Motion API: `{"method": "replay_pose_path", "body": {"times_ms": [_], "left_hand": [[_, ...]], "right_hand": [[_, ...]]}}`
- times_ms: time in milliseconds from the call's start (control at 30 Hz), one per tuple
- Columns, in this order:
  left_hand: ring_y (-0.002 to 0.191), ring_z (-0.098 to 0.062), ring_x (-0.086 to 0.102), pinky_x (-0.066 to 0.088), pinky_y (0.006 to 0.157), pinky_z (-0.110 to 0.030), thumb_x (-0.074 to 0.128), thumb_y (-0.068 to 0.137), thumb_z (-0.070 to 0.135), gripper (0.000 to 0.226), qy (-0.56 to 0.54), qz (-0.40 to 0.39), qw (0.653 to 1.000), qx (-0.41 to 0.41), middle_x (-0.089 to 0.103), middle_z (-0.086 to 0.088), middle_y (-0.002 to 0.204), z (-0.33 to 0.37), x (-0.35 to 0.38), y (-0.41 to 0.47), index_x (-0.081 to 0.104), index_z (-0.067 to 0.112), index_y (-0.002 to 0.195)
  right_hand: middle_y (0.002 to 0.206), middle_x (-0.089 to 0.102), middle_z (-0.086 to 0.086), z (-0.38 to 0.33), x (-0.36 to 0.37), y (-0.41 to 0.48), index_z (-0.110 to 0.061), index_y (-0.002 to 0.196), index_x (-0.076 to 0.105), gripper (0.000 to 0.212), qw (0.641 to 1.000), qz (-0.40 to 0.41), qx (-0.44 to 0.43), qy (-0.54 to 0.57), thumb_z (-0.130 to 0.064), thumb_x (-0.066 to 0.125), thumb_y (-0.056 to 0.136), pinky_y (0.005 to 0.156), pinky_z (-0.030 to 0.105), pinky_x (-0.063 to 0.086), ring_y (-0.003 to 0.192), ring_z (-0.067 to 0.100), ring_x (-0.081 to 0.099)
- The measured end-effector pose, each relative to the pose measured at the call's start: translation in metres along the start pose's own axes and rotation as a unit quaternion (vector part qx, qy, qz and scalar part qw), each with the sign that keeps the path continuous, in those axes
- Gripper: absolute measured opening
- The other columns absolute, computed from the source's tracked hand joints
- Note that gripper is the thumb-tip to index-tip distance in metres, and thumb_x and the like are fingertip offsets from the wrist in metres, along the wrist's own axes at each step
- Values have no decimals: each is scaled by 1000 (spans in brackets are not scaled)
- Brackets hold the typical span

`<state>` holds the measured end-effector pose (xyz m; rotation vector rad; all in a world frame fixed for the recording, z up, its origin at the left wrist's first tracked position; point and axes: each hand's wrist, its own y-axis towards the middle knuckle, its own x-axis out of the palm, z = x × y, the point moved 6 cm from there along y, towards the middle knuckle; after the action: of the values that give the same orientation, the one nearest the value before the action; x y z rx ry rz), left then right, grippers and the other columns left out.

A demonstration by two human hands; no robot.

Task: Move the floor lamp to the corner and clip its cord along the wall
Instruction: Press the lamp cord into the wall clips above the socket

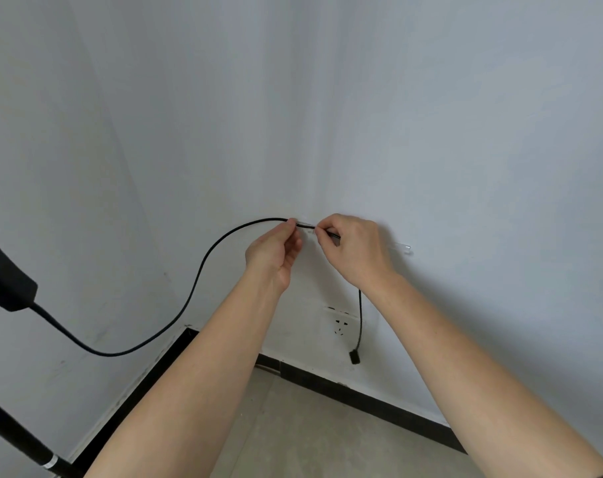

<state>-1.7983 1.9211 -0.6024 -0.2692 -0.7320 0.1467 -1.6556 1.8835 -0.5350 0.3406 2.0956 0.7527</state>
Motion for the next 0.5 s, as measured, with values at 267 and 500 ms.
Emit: {"method": "replay_pose_path", "body": {"times_ms": [267,500], "left_hand": [[70,-15,66,57,63,-26,78,85,13,9,115,18,991,59,70,-4,78,7,-6,1,73,7,89],[68,-12,67,56,65,-27,80,83,19,12,146,22,987,63,71,-1,75,8,-7,1,72,10,85]], "right_hand": [[68,63,5,7,15,-25,-11,85,77,5,993,113,-18,3,-12,71,87,54,34,50,61,21,59],[76,73,-6,21,39,-38,-23,95,76,10,964,102,128,211,-16,72,89,66,26,55,66,9,67]]}}
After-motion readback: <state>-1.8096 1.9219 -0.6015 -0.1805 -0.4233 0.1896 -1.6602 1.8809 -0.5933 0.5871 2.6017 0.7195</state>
